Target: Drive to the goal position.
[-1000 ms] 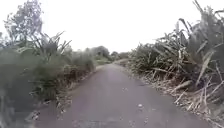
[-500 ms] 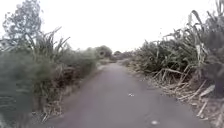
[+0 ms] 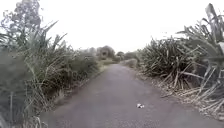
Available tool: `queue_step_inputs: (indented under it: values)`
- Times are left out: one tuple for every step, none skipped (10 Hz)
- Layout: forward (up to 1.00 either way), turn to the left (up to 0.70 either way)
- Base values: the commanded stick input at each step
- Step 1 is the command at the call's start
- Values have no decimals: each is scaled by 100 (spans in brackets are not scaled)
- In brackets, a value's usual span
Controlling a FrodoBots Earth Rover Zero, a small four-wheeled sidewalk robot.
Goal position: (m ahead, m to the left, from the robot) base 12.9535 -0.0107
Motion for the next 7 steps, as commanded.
queue_step_inputs:
  values:
    - [85,0]
    - [85,0]
    - [85,0]
    - [85,0]
    - [85,0]
    - [85,0]
    - [85,0]
